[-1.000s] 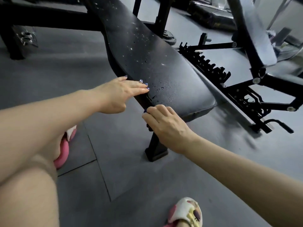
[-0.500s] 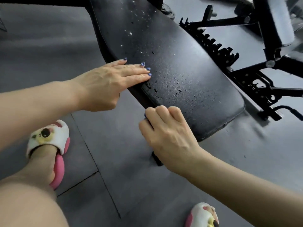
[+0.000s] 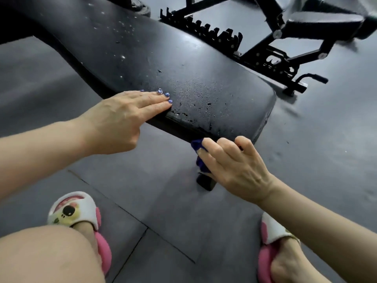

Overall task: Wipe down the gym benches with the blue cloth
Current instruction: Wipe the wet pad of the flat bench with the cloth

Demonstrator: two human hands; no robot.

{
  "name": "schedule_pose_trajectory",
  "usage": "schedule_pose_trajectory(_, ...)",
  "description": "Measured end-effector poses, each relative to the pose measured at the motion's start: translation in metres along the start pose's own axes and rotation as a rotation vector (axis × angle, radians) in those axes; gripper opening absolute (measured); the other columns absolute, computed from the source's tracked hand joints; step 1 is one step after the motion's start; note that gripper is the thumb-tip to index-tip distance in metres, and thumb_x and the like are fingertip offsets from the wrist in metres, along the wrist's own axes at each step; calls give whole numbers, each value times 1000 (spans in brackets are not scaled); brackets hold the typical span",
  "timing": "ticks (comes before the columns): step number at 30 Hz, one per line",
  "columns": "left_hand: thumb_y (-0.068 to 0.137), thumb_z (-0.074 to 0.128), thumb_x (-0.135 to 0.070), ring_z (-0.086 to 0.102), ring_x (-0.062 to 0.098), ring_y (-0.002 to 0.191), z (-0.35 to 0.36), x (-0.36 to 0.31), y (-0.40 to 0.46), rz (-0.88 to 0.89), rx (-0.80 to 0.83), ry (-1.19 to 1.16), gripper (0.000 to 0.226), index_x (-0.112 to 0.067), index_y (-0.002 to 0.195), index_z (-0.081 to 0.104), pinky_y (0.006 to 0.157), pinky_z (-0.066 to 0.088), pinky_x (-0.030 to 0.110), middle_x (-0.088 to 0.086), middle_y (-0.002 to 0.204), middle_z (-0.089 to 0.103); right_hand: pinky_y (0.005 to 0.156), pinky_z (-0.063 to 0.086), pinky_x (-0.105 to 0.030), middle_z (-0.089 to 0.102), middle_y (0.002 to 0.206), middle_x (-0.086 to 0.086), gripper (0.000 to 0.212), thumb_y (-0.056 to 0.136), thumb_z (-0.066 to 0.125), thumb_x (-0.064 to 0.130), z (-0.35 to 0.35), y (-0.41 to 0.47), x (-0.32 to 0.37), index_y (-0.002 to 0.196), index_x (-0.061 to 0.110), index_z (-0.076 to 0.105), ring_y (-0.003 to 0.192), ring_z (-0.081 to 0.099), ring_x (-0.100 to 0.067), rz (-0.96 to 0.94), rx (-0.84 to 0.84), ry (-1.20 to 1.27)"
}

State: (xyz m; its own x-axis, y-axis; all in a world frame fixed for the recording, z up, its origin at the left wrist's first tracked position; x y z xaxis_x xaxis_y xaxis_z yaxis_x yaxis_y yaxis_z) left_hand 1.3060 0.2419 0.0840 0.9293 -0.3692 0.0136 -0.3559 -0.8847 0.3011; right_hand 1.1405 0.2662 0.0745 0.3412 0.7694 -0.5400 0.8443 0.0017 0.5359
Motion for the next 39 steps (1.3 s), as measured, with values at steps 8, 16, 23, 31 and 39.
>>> schedule_pose_trajectory(8, 67, 34, -2, 37, 20, 140, 4, 8, -5, 78, -40, -74, 78, -10, 143, 44, 112, 33, 43, 5, 150, 42, 77, 49, -42, 48, 113, -10, 12, 94, 59, 3, -1, 0, -14, 106, 1, 63, 87, 51, -29, 275, 45, 206)
schedule_pose_trajectory(16, 69, 45, -10, 19, 15, 147, 8, 42, -20, 44, -54, -56, 82, -14, 149, 33, 119, 17, 45, 1, 158, 26, 80, 43, -35, 45, 111, -7, 18, 94, 62, 9, -1, -9, -16, 109, 9, 53, 90, 49, -26, 362, 94, 130)
schedule_pose_trajectory(23, 66, 47, -12, 24, 18, 146, 14, 49, -26, 57, -82, -39, 84, -13, 149, 32, 118, 18, 45, 3, 157, 30, 69, 46, -40, 62, 95, -14, 11, 92, 58, 4, 32, 67, 21, 85, 4, 66, 77, 53, -32, 383, 82, 112)
schedule_pose_trajectory(31, 65, 50, -13, 24, 17, 146, 13, 50, -26, 65, -112, -67, 86, -13, 149, 34, 119, 16, 43, 2, 156, 30, 84, 48, -38, 52, 107, -13, 14, 98, 56, 7, -22, 10, -40, 102, -1, 66, 89, 55, -33, 503, 88, 243)
schedule_pose_trajectory(39, 62, 51, -15, 25, 17, 145, 14, 50, -26, 60, -94, -96, 88, -13, 148, 35, 120, 12, 39, 2, 155, 33, 89, 44, -47, 61, 119, -20, 29, 97, 52, 20, -4, 1, -40, 103, -5, 65, 105, 55, -36, 545, 187, 127)
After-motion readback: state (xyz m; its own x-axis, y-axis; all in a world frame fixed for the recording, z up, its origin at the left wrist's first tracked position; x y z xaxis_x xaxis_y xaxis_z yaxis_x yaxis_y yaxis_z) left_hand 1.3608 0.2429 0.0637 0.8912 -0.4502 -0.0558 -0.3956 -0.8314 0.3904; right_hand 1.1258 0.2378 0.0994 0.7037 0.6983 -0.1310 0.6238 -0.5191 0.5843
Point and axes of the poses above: each hand's wrist, its own y-axis towards the middle knuckle, its own z-axis out of the palm, x = y × z, the point moved 10 cm from there along y, towards the middle knuckle
